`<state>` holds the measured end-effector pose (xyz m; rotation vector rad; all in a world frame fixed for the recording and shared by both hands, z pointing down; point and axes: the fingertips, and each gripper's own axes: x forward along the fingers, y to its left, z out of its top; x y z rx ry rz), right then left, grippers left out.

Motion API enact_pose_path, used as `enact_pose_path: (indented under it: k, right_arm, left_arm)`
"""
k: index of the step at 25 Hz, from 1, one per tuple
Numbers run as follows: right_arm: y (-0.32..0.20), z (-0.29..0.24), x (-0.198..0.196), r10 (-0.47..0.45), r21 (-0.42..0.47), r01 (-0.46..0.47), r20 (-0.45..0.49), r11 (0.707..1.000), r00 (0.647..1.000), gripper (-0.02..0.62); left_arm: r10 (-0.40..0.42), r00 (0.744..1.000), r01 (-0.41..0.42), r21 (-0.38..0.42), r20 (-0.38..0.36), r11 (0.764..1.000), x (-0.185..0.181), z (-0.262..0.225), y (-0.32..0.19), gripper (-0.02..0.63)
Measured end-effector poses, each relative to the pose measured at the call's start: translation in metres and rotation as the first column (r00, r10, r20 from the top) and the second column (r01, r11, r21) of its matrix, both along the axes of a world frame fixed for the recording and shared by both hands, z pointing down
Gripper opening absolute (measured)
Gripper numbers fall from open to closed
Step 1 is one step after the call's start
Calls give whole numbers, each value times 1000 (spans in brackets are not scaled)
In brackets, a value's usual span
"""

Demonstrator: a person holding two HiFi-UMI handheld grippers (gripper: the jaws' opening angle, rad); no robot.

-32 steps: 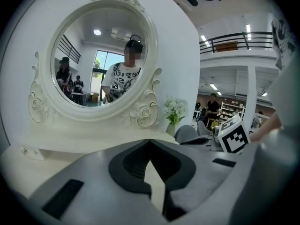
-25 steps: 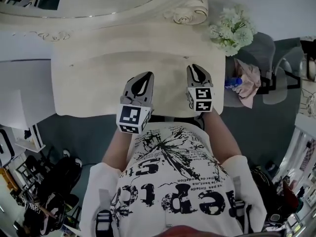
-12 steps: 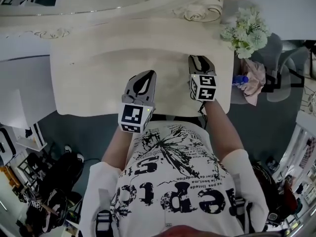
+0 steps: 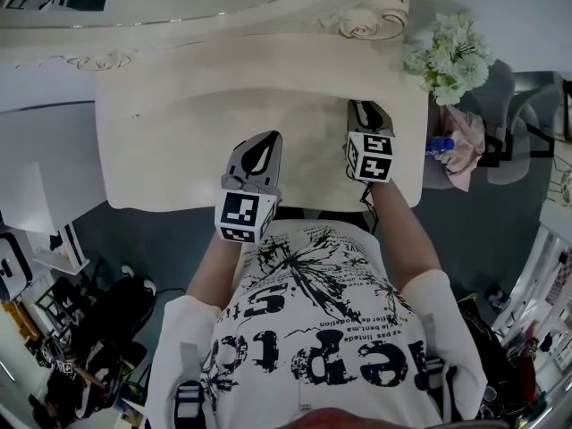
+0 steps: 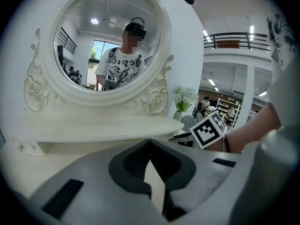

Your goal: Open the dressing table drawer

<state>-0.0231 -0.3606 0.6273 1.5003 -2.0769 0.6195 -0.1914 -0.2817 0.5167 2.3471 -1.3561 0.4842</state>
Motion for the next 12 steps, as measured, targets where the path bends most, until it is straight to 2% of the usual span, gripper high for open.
enact_pose_path:
  k: [12]
  right_arm:
    - [35,2,0,-8,-35,9,32,999,999,107]
  left_arm:
    - [5,1000,-5,16,5,1000,-4,-6,5,14]
